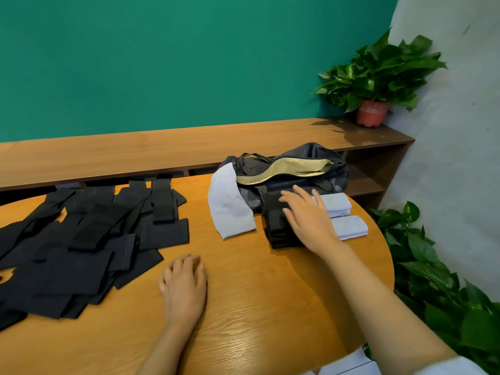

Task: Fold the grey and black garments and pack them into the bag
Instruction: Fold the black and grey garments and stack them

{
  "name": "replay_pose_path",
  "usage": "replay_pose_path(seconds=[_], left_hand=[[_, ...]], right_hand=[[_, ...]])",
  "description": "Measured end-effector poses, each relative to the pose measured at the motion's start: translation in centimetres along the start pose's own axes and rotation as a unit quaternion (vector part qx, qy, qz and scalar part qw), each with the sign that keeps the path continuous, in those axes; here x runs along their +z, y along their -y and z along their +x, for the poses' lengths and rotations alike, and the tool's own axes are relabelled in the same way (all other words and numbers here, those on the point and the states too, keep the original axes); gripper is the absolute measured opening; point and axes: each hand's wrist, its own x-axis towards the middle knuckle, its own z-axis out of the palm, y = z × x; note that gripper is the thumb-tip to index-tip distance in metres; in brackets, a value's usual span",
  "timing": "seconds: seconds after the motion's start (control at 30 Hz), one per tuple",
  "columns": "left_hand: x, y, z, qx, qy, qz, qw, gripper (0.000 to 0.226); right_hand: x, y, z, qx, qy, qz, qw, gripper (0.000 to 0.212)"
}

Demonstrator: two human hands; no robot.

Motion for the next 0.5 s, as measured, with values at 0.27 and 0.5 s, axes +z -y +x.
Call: replay_pose_path(seconds=[0.27,0.5], left_hand=[[0.0,0.4,0.0,0.007,-0.015,-0.047,0.999,0.026],[0.1,0.5,0.1,0.006,-0.026,-0.062,0.998,0.025]], right_hand=[[6.1,8.1,1.2,-0.078,0.105,0.003,0.991,0.039],[8.5,10.3,-0.4,-0.047,0.131,-0.007,0.990,0.036]])
